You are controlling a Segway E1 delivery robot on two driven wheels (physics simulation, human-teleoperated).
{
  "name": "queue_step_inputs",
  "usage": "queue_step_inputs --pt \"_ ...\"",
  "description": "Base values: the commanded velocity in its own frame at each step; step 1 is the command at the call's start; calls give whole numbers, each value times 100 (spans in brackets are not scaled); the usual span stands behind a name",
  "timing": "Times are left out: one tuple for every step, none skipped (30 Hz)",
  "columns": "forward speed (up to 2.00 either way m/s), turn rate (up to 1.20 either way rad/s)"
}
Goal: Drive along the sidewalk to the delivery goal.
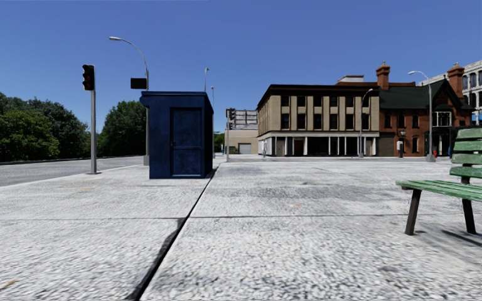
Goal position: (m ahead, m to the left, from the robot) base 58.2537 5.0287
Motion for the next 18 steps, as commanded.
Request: queue_step_inputs --pt "200 0" --pt "200 0" --pt "200 0" --pt "200 0" --pt "200 0" --pt "200 0" --pt "200 0" --pt "200 0" --pt "200 0" --pt "200 0" --pt "200 0" --pt "200 0" --pt "200 0" --pt "200 0" --pt "200 0" --pt "200 0" --pt "200 0" --pt "200 0"
